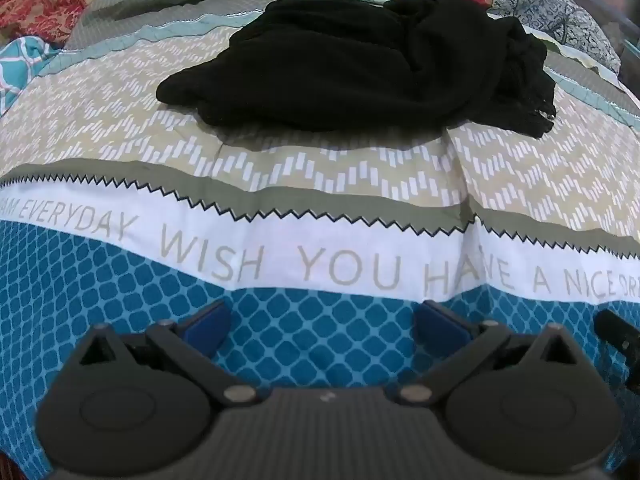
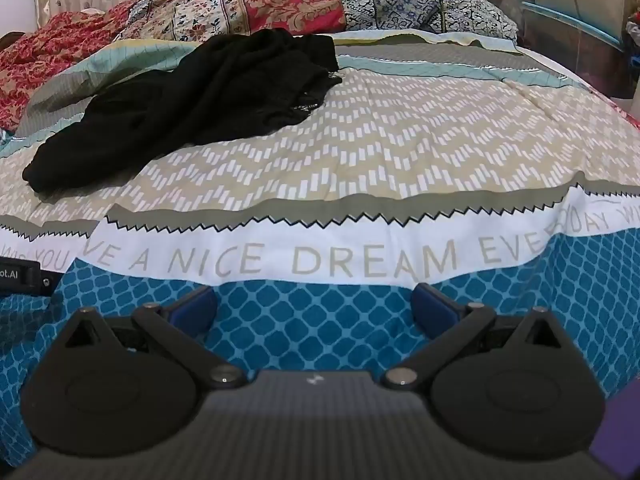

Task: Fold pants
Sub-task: 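Grasp the crumpled black pants with the left tool, then the right tool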

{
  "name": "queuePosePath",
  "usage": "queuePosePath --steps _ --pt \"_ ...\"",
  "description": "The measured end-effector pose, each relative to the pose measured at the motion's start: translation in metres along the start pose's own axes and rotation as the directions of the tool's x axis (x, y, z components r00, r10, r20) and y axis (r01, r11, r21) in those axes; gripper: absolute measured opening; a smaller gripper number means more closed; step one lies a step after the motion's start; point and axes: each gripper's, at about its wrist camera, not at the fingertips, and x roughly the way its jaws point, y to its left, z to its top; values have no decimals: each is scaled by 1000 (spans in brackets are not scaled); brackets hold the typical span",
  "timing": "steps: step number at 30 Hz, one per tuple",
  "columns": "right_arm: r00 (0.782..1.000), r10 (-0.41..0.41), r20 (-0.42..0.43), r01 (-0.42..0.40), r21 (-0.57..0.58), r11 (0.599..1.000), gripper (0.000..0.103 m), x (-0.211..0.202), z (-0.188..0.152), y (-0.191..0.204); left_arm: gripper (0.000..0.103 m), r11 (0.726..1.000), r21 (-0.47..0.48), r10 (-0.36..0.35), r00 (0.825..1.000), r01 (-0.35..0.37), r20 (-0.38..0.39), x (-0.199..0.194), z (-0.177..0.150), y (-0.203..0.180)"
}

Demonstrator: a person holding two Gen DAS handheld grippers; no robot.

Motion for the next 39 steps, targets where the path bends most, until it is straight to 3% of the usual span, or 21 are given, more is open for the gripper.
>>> queuePosePath --steps 4,6,7,10,14,17,18,19,20,21,22,23,24,26,27,30,31,36,39 --pt "1000 1 -3 -1 -1 1000 103 -1 0 -1 103 1000 11 0 1000 0 -17 -4 2 1" --pt "1000 0 -4 0 -6 1000 103 -1 0 0 103 999 -4 -48 998 47 -47 -8 10 12" --pt "1000 0 -4 0 -6 1000 103 -1 0 0 103 993 -65 -96 994 93 -45 -11 17 25" --pt "1000 13 5 -13 11 1000 103 0 -1 -6 103 927 -302 -221 974 222 38 -12 37 72" --pt "1000 2 7 -2 5 1000 103 0 0 2 102 871 -408 -268 960 275 76 1 82 108" --pt "1000 3 6 -3 8 1000 103 2 1 2 102 781 -510 -345 930 360 128 23 104 127" --pt "1000 5 7 -5 9 1000 103 2 1 2 100 752 -531 -379 915 391 137 34 110 128" --pt "1000 7 6 -7 12 1000 103 3 2 2 82 729 -544 -411 902 414 136 45 114 127" --pt "1000 11 6 -11 17 1000 103 4 3 1 63 727 -556 -416 903 403 111 57 117 125" --pt "1000 13 8 -13 21 1000 103 4 3 1 25 738 -561 -410 909 376 70 65 117 122" --pt "1000 15 12 -16 29 999 103 3 5 -1 9 740 -564 -414 909 367 48 70 116 122" --pt "1000 7 27 -9 48 999 98 -1 7 -2 8 727 -563 -435 898 392 63 66 112 126" --pt "999 -9 47 5 74 997 77 -6 11 -5 7 719 -551 -449 888 423 96 55 109 130" --pt "997 12 70 -21 123 992 56 -12 22 -11 7 725 -496 -444 875 478 194 21 102 148" --pt "996 35 83 -47 142 989 52 -11 32 -14 7 729 -472 -425 868 496 255 -1 97 164" --pt "990 79 114 -98 169 981 49 0 61 -16 7 690 -460 -405 825 559 395 -55 81 216" --pt "988 96 122 -117 177 977 49 8 73 -14 7 680 -466 -394 818 566 418 -68 78 229" --pt "975 202 98 -216 169 962 51 55 109 14 7 695 -487 -314 832 529 457 -104 57 259" --pt "962 263 74 -271 149 951 51 75 115 38 7 677 -504 -320 832 536 454 -111 51 276"
